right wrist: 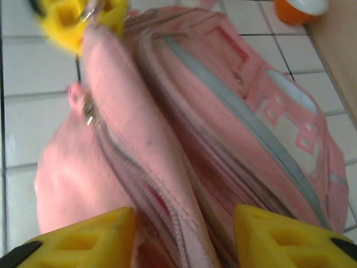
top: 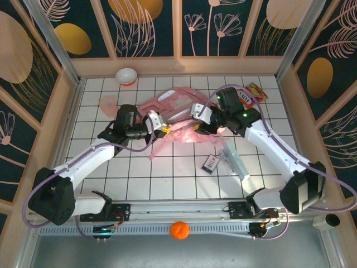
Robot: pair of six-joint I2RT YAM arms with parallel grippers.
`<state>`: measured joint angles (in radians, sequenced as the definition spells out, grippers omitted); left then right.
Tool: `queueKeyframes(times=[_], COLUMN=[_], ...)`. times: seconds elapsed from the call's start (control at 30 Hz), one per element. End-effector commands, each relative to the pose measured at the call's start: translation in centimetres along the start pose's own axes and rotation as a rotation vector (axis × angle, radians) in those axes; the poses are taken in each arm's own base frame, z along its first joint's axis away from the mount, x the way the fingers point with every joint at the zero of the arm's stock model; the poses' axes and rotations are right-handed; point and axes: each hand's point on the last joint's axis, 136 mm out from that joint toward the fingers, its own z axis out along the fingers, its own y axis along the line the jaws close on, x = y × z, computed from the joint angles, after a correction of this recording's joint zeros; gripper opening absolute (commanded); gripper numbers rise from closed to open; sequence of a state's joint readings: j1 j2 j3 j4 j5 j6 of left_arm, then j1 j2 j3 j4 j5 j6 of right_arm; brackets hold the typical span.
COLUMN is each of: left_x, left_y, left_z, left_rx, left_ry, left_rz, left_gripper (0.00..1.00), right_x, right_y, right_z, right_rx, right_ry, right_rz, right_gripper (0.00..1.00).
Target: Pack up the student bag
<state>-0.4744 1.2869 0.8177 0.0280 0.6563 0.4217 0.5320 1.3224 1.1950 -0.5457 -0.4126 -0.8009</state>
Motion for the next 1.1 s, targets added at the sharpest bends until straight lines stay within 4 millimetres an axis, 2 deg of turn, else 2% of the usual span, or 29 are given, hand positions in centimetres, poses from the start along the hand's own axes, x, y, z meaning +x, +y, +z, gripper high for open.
queueKeyframes(times=[0.0, 0.17, 0.23, 0.33, 0.4, 0.53, 0.7, 0.9, 1.07], left_x=[-3.8, -3.2, -3.4, -3.7, -4.0, -4.7, -5.2, -5.4, -5.7], left_y=[0.2, 0.2, 0.4, 0.5, 0.8, 0.8, 0.8, 0.5, 0.4], left_z=[-0.8, -0.3, -0.3, -0.1, 0.0, 0.1, 0.1, 0.1, -0.1], left_rx=[-0.009, 0.002, 0.001, 0.015, 0.018, 0.034, 0.048, 0.065, 0.066], left_ry=[-0.142, -0.125, -0.116, -0.108, -0.109, -0.119, -0.126, -0.134, -0.147], left_rz=[-0.140, -0.197, -0.213, -0.248, -0.274, -0.296, -0.296, -0.298, -0.287], left_gripper=[0.00, 0.00, 0.00, 0.00, 0.00, 0.00, 0.00, 0.00, 0.00], right_x=[-1.8, -1.4, -1.0, -1.6, -2.8, -3.5, -3.5, -4.0, -3.5], right_y=[-0.8, 1.5, 2.0, 4.1, 5.3, 6.1, 5.9, 4.6, 3.2], right_z=[-2.1, -4.0, -4.4, -3.5, -2.9, -2.3, -0.3, 2.1, 2.9], right_rx=[0.155, 0.262, 0.312, 0.280, 0.254, 0.279, 0.310, 0.363, 0.441], right_ry=[-0.027, 0.117, 0.146, 0.141, 0.103, 0.041, 0.024, 0.044, 0.053], right_rz=[0.409, 0.751, 0.972, 1.215, 1.295, 1.464, 1.513, 1.458, 1.435], right_gripper=[0.54, 0.55, 0.53, 0.48, 0.45, 0.45, 0.45, 0.44, 0.42])
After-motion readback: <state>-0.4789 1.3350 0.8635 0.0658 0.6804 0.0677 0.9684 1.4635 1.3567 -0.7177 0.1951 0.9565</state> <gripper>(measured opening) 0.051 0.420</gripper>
